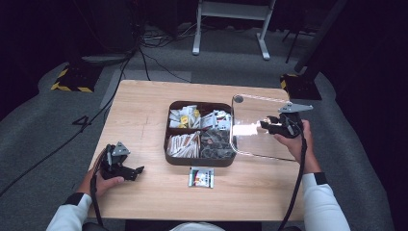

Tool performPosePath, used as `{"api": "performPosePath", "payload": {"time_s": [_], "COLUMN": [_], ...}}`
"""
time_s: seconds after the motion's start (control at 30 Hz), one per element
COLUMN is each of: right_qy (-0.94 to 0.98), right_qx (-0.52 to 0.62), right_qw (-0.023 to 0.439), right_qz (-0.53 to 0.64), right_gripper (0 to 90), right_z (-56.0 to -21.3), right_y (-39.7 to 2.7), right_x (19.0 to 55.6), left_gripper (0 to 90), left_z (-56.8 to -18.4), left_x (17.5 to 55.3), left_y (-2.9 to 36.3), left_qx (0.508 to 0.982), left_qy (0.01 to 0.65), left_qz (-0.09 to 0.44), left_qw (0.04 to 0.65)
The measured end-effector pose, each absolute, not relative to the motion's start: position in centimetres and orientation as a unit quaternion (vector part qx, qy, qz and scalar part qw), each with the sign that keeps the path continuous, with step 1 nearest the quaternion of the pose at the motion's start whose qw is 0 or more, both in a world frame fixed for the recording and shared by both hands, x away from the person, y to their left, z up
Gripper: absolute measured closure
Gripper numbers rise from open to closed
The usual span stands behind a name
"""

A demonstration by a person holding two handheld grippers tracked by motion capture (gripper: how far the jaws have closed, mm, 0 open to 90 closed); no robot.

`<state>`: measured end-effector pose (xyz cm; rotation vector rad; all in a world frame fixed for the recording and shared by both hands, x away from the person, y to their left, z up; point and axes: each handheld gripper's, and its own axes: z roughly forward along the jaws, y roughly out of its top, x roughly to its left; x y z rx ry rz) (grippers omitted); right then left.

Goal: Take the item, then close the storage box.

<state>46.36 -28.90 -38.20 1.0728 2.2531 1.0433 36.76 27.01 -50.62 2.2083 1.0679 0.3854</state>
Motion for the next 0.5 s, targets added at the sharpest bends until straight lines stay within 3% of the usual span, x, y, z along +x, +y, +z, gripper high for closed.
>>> {"api": "performPosePath", "payload": {"time_s": [0.5], "right_qy": [0.829], "right_qx": [0.358], "right_qw": [0.204], "right_qz": [0.377], "right_gripper": [59.1], "right_z": [-37.6], "right_y": [-24.1], "right_x": [46.6], "left_gripper": [0.2], "left_z": [-50.6], "left_x": [36.8], "left_y": [27.0], "left_qx": [0.842], "left_qy": [0.406], "left_qz": [0.147], "left_qw": [0.323]}}
